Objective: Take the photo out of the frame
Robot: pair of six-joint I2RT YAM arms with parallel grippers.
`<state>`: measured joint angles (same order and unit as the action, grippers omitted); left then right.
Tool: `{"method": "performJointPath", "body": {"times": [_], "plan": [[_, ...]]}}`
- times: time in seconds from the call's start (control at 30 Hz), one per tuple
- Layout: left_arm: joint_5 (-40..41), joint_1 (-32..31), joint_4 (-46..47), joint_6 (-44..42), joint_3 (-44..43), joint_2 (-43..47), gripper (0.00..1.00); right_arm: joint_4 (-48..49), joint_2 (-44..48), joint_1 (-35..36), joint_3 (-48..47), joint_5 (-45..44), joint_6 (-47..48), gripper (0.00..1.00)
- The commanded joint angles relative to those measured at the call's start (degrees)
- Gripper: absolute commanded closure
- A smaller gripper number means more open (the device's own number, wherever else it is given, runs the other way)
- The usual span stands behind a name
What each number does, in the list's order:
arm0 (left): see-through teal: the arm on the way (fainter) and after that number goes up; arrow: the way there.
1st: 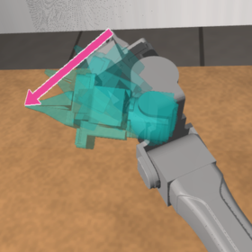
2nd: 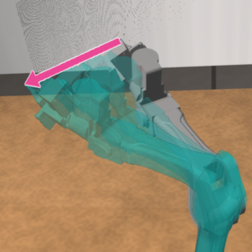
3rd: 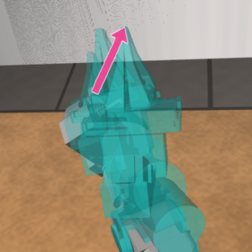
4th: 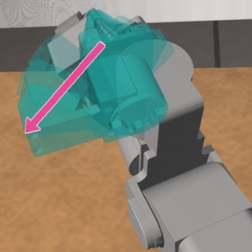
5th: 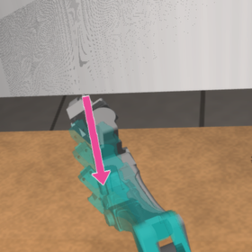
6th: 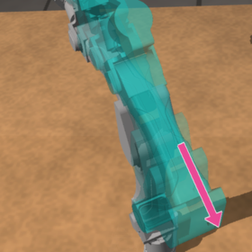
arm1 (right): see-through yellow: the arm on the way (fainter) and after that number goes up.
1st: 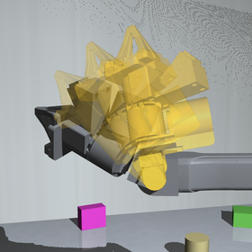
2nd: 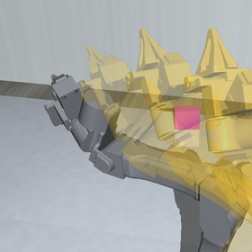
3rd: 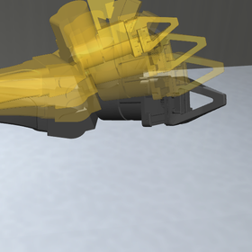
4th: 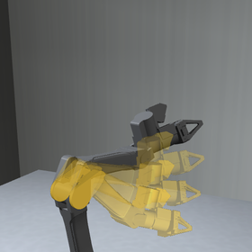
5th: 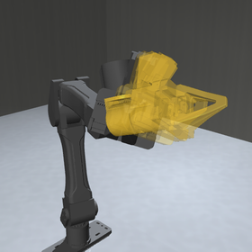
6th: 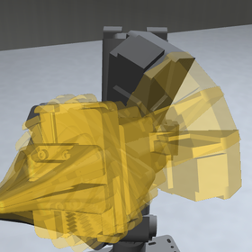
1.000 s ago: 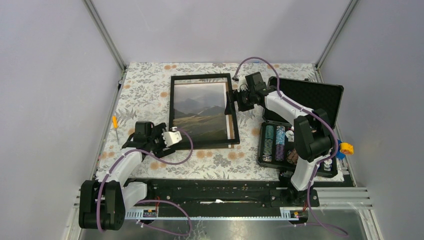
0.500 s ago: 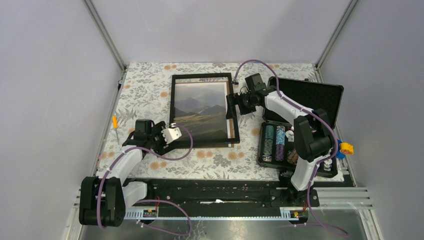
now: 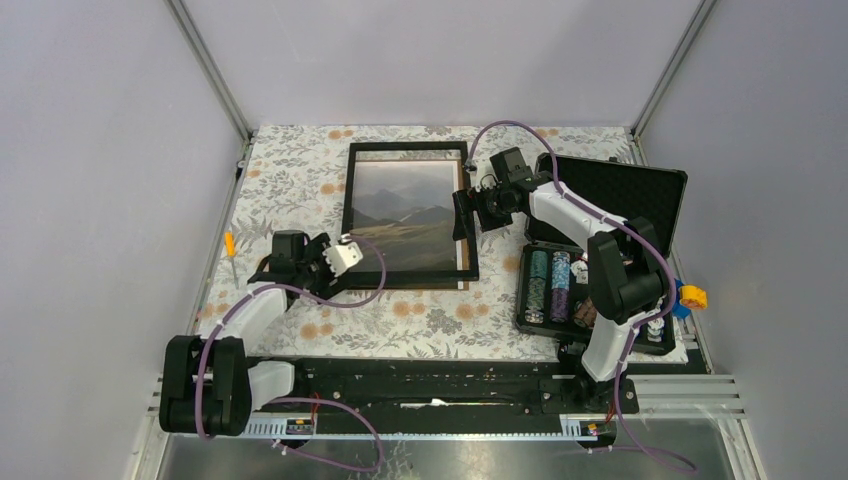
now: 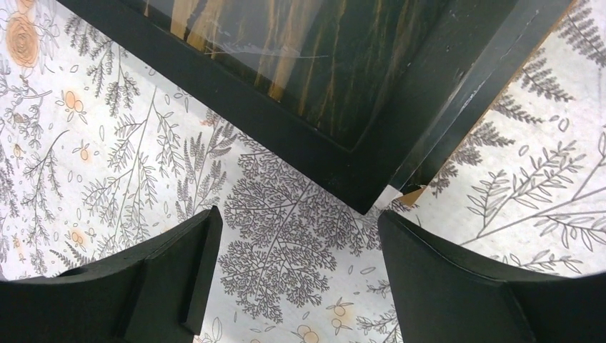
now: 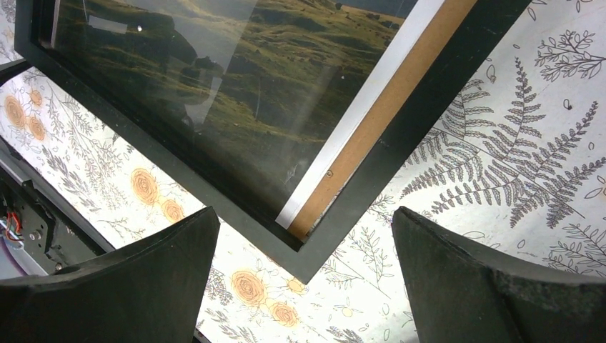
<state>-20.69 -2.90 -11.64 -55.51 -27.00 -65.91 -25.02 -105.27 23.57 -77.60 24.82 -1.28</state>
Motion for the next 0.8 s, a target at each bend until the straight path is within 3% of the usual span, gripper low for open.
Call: {"method": "performJointPath", "body": {"times": [0.0,0.37,0.6,0.77], "plan": [[-0.5,-0.7,7.3,2.4,-3.1,-0.7,0.15,-1.5,1.1,-0.1,-2.3,1.7,0.9,0.02],[-0.5,-1.4,10.3,5.0,-5.8,-4.9,0.15,-2.8,1.0,-0.1,-3.4,3.3,2.3,0.02],[-6.6,-3.8,-1.2,0.6,-8.7,-2.5,0.07,-3.5,1.6,0.3,-2.1,7.4,3.5,0.02],[-5.5,-6.7,-5.6,-1.0,-9.9,-1.6,0.04,-3.3,1.8,1.3,-1.0,16.3,2.9,0.01]]}}
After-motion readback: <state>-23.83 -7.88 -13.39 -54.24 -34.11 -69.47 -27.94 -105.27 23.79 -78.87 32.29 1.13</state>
